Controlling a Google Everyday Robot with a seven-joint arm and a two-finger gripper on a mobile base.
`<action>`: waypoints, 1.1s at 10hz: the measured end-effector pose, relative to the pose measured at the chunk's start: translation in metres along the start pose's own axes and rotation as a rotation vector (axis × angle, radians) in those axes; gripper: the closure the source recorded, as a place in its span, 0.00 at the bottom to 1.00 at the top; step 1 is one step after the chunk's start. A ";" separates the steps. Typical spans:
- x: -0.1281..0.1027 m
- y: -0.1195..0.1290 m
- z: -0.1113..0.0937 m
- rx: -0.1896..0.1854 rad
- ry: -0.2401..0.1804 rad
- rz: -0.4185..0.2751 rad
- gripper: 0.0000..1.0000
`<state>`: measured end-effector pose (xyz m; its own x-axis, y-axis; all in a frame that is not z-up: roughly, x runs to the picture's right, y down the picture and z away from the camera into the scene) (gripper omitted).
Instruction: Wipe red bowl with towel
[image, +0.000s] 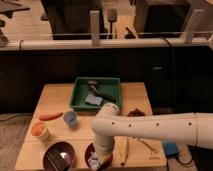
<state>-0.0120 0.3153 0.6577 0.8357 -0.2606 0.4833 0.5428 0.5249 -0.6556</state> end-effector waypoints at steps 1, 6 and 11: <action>0.007 0.006 -0.006 0.004 0.030 0.028 1.00; 0.051 0.009 -0.025 0.052 0.164 0.157 1.00; 0.050 -0.042 -0.034 0.183 0.093 0.143 1.00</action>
<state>0.0098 0.2526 0.6901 0.9118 -0.2422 0.3316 0.4011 0.6978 -0.5934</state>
